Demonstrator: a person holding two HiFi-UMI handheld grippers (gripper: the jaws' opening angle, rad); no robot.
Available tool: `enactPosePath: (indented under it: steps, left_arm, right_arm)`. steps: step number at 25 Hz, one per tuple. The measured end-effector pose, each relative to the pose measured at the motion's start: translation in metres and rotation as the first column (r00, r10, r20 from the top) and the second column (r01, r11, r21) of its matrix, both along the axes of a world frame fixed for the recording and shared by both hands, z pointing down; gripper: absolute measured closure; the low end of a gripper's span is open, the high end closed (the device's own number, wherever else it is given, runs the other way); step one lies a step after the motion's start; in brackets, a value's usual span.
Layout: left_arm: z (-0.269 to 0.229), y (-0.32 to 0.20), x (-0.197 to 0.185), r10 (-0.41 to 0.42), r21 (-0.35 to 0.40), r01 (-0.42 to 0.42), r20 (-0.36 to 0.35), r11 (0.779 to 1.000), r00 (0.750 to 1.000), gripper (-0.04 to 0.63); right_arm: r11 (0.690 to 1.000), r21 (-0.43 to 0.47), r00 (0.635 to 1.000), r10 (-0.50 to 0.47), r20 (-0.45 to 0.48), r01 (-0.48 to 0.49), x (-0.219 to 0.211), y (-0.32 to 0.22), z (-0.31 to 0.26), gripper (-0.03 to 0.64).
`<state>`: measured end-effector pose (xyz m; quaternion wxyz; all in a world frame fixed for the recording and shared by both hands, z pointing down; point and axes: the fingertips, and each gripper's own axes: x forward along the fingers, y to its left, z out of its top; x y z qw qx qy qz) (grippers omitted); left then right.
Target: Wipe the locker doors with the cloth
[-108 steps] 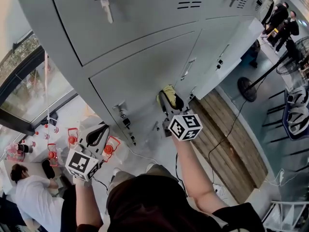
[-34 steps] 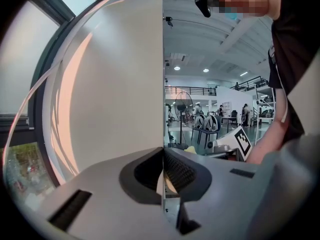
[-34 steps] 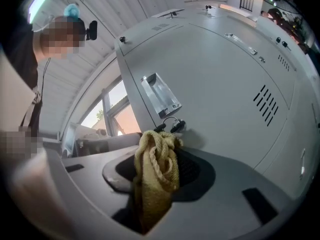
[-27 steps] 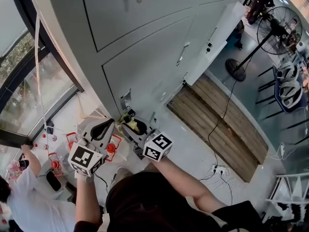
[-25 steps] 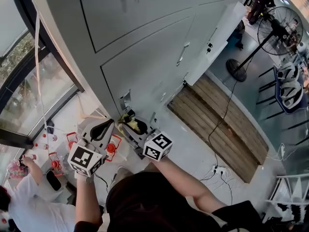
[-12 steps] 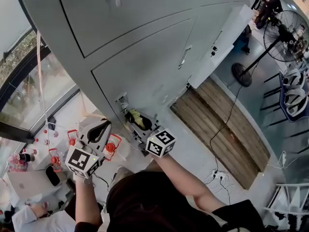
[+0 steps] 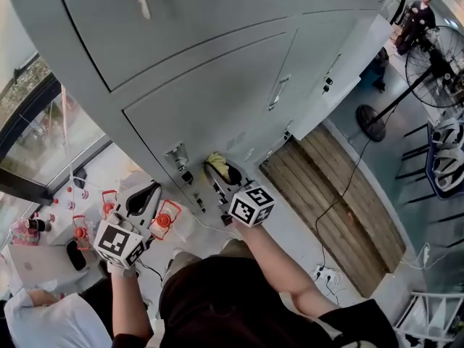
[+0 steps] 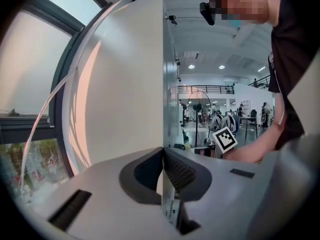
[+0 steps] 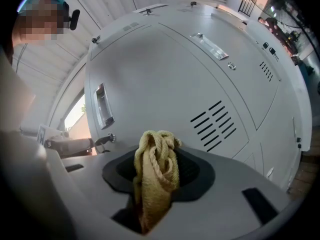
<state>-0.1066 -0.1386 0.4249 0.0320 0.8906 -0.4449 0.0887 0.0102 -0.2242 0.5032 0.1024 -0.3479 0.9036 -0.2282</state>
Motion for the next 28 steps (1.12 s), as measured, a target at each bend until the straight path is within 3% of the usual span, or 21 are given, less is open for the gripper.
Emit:
enactPosePath:
  steps: [12,22,28]
  left_arm:
    - [-0.001,-0.001,0.0,-0.109,0.006,0.109,-0.002,0.994,0.994,0.584]
    - [0.0,-0.001,-0.001,-0.174,0.003,0.174,-0.015,0.985,0.985,0.584]
    - [0.002,-0.002,0.0,-0.178,0.011,0.178,-0.02,0.984,0.984,0.584]
  right_arm:
    - [0.998,-0.013,0.998,0.058,0.011,-0.058,0.061,-0.052,-0.004,0.463]
    - [0.996,-0.029,0.996,0.088,0.032,-0.088,0.088,-0.073,0.001,0.465]
    - [0.985,-0.1,0.99,0.141,0.016,-0.139,0.103,-0.086,0.022,0.465]
